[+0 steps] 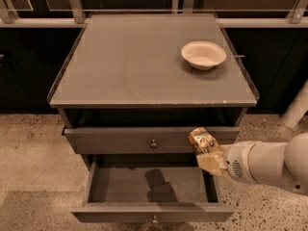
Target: Place orange can into middle drawer
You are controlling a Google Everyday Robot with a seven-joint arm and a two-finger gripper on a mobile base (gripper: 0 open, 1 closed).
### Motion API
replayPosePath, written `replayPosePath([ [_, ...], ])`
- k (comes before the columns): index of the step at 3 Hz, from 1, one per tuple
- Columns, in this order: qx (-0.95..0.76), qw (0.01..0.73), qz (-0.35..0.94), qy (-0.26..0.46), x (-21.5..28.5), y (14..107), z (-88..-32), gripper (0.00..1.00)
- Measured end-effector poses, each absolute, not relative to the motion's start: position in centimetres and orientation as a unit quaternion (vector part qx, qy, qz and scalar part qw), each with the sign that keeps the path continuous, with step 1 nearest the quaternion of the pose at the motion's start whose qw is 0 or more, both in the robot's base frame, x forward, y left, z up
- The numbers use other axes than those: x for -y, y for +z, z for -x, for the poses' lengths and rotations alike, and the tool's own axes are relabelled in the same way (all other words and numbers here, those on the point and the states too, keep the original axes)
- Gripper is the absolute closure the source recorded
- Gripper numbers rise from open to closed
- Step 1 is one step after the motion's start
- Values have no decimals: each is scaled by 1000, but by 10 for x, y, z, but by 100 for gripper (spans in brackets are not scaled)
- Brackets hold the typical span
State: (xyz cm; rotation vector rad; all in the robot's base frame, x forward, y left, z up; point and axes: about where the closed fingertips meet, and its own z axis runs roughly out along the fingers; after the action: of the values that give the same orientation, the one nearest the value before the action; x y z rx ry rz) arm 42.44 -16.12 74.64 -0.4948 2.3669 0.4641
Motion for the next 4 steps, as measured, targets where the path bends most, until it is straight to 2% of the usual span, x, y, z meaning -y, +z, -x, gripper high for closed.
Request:
replayPosePath([
  [1,-915,318,168,184,168,733,-421,100],
  [4,-957,210,51,191,185,584,-410,100],
])
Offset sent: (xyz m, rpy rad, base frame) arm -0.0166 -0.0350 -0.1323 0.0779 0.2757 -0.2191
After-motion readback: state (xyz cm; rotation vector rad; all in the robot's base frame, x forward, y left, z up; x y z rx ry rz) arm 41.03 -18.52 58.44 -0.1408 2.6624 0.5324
